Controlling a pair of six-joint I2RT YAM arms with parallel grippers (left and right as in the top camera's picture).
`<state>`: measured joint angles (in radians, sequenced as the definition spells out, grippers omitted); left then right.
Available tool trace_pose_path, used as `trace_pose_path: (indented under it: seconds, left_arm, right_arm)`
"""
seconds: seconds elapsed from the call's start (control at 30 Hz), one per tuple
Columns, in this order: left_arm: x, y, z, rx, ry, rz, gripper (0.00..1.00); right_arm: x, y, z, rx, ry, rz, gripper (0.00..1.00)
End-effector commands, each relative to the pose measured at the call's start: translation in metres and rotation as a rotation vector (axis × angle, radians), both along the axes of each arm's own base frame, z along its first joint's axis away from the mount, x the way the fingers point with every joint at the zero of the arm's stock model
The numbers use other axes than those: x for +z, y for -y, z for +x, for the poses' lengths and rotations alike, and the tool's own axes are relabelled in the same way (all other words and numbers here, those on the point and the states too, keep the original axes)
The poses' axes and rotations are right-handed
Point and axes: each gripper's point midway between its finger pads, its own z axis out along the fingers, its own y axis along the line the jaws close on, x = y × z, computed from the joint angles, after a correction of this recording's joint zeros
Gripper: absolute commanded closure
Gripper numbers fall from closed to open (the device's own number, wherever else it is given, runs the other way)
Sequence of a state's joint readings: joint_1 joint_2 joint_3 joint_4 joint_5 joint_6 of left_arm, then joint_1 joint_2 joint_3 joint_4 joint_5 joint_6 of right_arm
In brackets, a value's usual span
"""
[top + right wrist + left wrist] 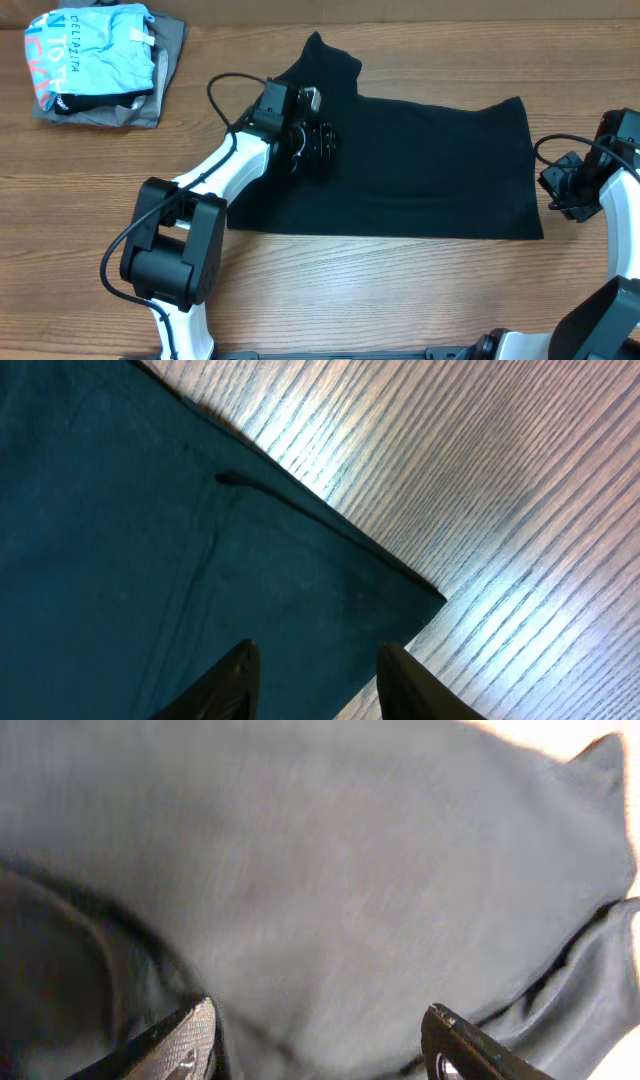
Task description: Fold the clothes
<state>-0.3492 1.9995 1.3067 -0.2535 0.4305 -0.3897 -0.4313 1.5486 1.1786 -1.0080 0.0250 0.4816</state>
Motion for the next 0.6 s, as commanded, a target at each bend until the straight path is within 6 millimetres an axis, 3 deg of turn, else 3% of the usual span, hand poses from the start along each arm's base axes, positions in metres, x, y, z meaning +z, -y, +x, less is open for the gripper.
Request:
trace_pose_path:
  seconds: [0.0,0.33,0.4,0.57]
  left_arm:
    - [0.02,0.012,0.016,-0.032,0.092,-0.047,0.31]
    - [0.048,0.033,0.034,-0.053,0.221,-0.116,0.27]
    - [0.051,0.023,0.035,-0.034,0.181,-0.096,0.26]
    - [0.067,-0.032,0.03,0.056,-0.018,0.014,0.33]
  right_arm:
    - [0.006,0.002,0.004,0.007,0.021,-0.01,0.59]
    - [0.006,0.001,0.003,0.007,0.017,-0.008,0.58]
    - [0.006,0.001,0.002,0.007,0.013,-0.007,0.58]
    - [0.005,0.001,0.001,0.017,0.008,-0.008,0.58]
